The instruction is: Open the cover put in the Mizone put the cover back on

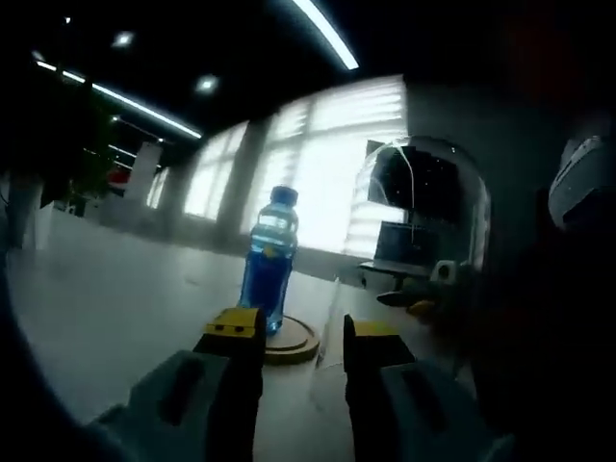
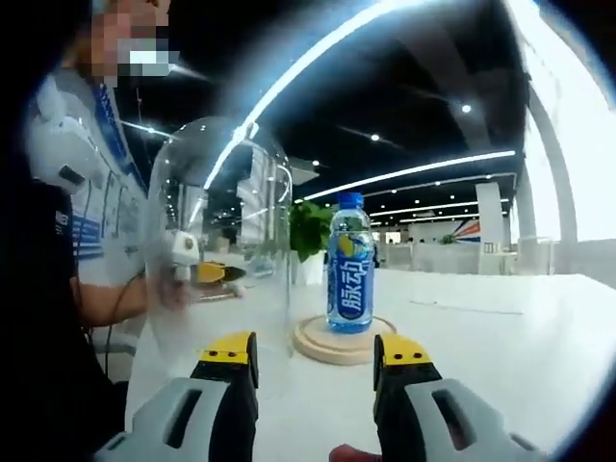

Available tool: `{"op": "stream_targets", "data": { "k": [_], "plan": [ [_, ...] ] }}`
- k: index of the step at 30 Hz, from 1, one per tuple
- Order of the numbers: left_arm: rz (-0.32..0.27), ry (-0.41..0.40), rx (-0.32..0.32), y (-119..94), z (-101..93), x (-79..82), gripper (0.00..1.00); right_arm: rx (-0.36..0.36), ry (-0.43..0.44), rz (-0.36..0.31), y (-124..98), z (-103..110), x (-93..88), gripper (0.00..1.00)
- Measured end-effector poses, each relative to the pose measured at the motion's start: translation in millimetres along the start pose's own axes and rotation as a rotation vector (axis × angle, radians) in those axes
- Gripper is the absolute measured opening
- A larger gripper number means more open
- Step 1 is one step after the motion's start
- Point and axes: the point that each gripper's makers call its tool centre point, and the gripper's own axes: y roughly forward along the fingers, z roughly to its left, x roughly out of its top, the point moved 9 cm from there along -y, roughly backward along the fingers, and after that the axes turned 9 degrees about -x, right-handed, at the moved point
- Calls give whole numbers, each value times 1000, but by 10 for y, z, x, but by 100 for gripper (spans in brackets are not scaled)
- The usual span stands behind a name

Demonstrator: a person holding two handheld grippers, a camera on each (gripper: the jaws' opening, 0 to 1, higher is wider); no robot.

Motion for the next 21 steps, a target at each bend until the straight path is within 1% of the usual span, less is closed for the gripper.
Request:
{"op": "stream_targets", "data": {
  "k": [1,4,6,8,10,12,13,17,21],
  "plan": [
    [3,7,-10,-16,-15,24,28,25,-19,-8,13,22,29,41],
    [5,30,-44,-58,-46,84,29,70,-19,-13,45,42,85,44],
    [13,38,-88,-72,-95,123,30,92,-26,-13,48,48,109,42],
    [23,48,-134,-81,-155,159,32,111,-31,-17,36,48,131,43],
    [35,65,-175,-82,-215,189,34,156,-23,-25,13,79,162,49],
    [42,72,-205,-71,-266,207,34,211,-10,-20,-4,139,180,50],
    [46,74,-212,-60,-278,211,35,231,5,-20,0,171,182,51],
    [40,62,-236,-6,-290,195,37,258,13,-8,72,240,166,57],
    [52,57,-265,58,-319,169,40,287,32,-2,110,271,159,61]
  ]
}}
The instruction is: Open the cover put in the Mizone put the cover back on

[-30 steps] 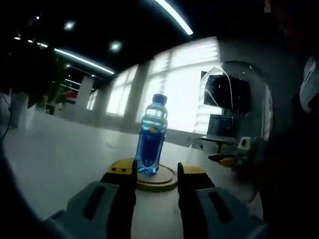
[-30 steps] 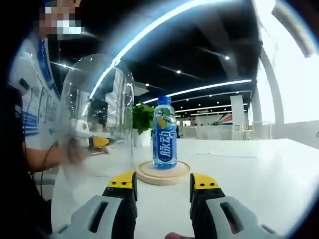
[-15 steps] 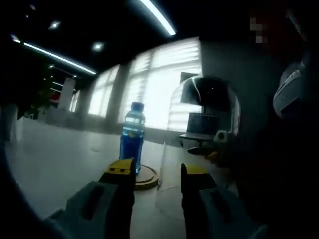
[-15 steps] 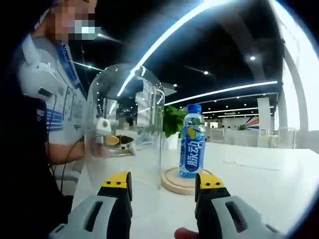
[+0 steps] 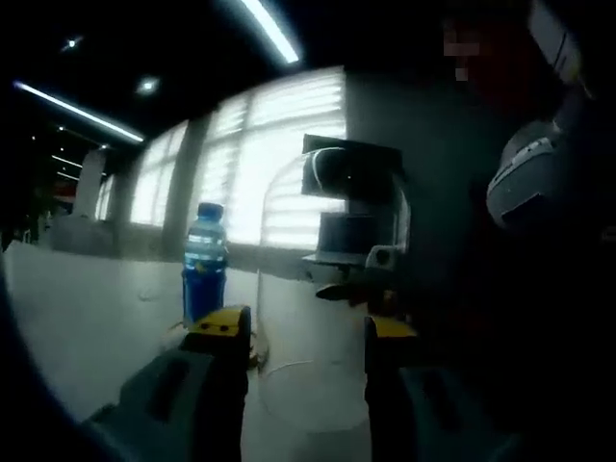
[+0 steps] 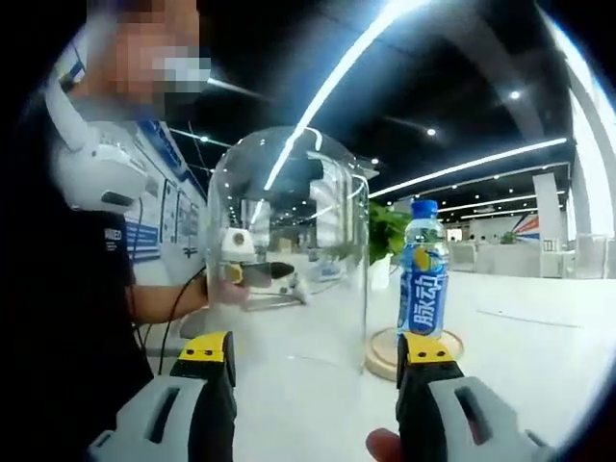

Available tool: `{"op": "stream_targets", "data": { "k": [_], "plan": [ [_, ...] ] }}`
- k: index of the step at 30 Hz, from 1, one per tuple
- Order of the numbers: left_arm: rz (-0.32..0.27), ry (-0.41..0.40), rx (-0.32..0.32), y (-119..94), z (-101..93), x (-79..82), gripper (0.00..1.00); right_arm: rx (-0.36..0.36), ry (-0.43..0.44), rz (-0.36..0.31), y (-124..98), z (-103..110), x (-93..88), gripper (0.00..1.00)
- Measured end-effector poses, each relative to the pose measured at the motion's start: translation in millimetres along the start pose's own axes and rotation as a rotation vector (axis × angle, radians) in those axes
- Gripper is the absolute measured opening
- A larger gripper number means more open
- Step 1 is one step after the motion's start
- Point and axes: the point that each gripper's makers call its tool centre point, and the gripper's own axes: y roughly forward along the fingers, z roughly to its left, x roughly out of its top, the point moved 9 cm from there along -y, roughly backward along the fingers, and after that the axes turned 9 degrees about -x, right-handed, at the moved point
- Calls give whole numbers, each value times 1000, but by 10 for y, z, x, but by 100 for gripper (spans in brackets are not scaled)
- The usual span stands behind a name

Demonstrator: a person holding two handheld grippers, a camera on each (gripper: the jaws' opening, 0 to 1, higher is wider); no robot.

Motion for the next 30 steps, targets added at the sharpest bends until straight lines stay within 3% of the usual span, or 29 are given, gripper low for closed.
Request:
{"op": "stream_targets", "data": {
  "k": [4,16,30],
  "plan": [
    [4,2,-31,31,-17,6,42,50,16,14,66,22,4,61],
    [109,-16,-94,211,-19,-27,53,135,42,44,297,85,96,71],
    [128,-25,-132,326,72,-84,63,202,50,92,502,106,100,80]
  ]
}}
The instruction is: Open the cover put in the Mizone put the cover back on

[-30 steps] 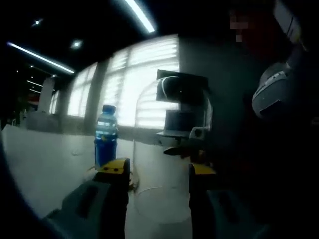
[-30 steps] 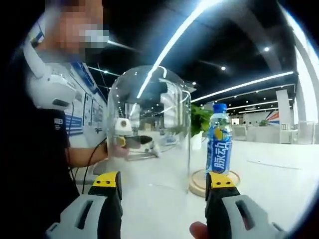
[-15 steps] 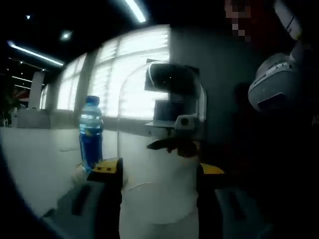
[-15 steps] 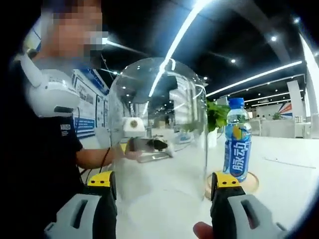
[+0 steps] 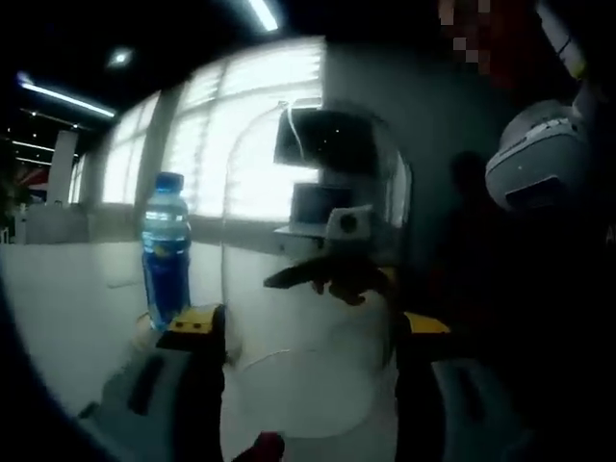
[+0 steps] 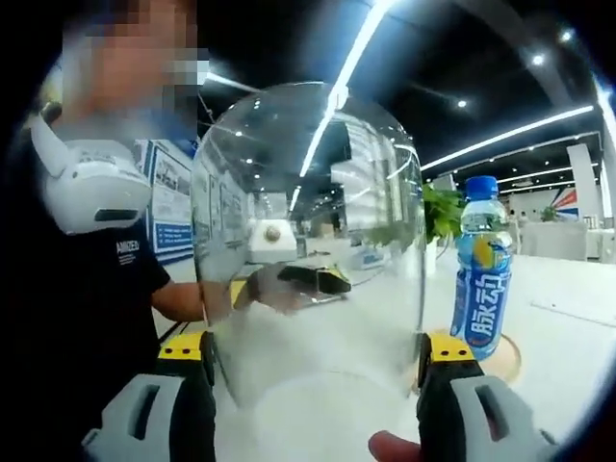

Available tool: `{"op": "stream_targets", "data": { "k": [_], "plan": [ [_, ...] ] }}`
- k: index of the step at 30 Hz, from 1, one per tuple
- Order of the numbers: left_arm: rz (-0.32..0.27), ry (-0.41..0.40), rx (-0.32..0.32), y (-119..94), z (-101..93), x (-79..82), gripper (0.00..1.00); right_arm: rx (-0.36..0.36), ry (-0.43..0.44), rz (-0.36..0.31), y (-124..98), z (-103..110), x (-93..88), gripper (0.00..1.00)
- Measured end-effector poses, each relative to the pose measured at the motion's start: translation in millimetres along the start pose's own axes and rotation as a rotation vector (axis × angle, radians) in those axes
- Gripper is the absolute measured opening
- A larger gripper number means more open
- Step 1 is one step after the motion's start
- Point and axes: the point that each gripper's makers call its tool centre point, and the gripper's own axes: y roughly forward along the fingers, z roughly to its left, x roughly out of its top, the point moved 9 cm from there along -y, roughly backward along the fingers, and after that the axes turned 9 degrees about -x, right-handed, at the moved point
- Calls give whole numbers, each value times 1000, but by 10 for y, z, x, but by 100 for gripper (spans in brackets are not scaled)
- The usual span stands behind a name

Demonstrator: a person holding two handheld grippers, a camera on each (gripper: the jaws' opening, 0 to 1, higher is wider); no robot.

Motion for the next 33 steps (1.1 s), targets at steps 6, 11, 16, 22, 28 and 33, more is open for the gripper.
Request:
{"op": "stream_targets", "data": {
  "k": [6,11,16,22,28,33],
  "plan": [
    [0,-8,-8,93,67,11,71,5,0,-7,65,7,-23,84],
    [15,-6,-29,180,62,25,74,9,-7,0,112,8,-30,87],
    [22,-13,-48,202,81,25,76,22,-19,37,159,7,-31,89],
    [22,-16,-62,248,98,14,79,26,-25,49,163,7,-32,90],
    [40,-17,-86,282,129,17,81,20,-29,50,162,-1,-33,90],
    [50,-18,-117,307,177,14,82,12,-30,42,158,-7,-38,90]
  ]
}}
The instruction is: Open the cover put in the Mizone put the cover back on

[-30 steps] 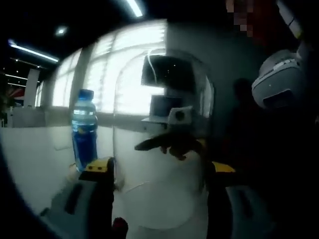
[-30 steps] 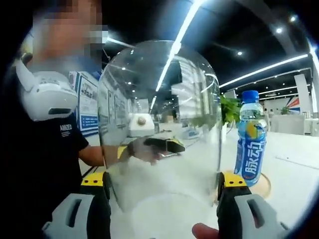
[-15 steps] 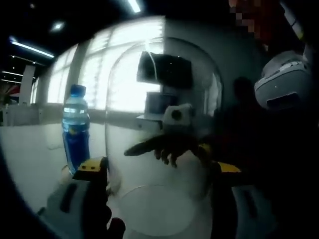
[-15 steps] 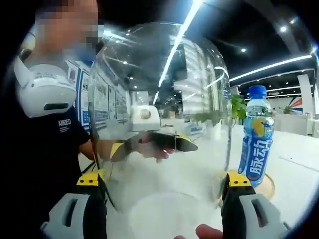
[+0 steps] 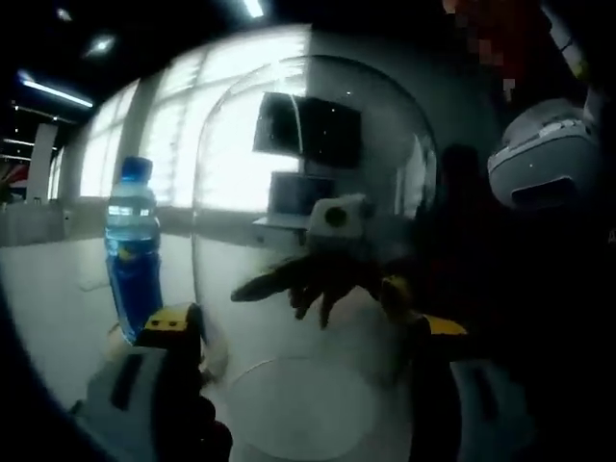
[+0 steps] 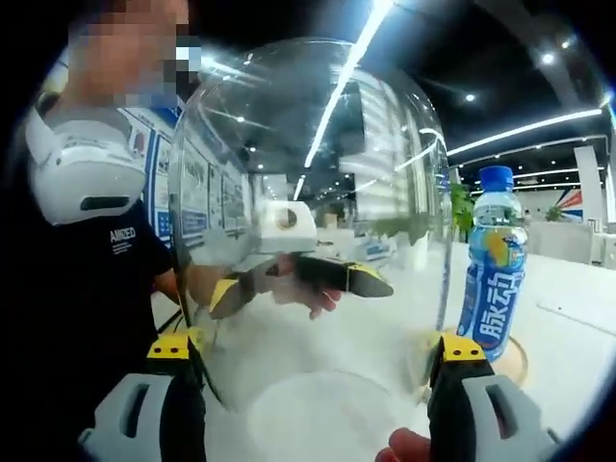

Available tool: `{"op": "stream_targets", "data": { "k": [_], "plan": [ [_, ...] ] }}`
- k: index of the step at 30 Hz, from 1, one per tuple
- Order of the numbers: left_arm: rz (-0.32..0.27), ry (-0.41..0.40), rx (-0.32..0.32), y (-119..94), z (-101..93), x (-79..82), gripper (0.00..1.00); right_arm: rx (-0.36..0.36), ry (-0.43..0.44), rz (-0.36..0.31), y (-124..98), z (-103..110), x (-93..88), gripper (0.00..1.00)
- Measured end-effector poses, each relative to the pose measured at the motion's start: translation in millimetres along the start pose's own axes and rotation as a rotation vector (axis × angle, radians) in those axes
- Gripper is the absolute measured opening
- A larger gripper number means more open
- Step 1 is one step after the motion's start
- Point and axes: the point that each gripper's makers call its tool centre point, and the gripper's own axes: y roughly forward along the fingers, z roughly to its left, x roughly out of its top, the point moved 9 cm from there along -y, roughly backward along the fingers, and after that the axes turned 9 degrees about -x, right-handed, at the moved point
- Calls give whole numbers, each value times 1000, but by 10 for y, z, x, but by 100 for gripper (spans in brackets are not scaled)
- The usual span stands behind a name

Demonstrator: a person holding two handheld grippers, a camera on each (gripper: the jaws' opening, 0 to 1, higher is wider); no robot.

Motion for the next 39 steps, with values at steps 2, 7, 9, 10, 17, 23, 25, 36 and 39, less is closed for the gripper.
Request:
{"op": "stream_targets", "data": {
  "k": [2,7,9,10,17,23,25,36,39],
  "plan": [
    [-2,-3,-12,8,16,-3,82,-1,0,0,0,0,-3,90],
    [-25,-21,-17,40,38,-8,83,-10,1,-1,0,-3,-5,90],
    [-45,-26,-10,59,27,-23,84,-14,1,-2,-6,0,-3,90],
    [-49,-27,-6,58,22,-23,84,-14,0,-2,-6,1,-1,90],
    [10,-22,-14,50,-75,2,81,22,-27,65,-53,84,49,90],
    [-5,-37,-21,34,-72,-13,81,27,-14,5,-42,76,6,90],
    [-21,-40,-15,43,-87,-26,81,25,-6,-33,-47,74,-14,90],
    [-7,-35,6,81,-110,4,81,24,3,-50,-50,96,10,90],
    [-26,-44,15,95,-127,3,81,26,6,-49,-51,94,42,90]
  ]
}}
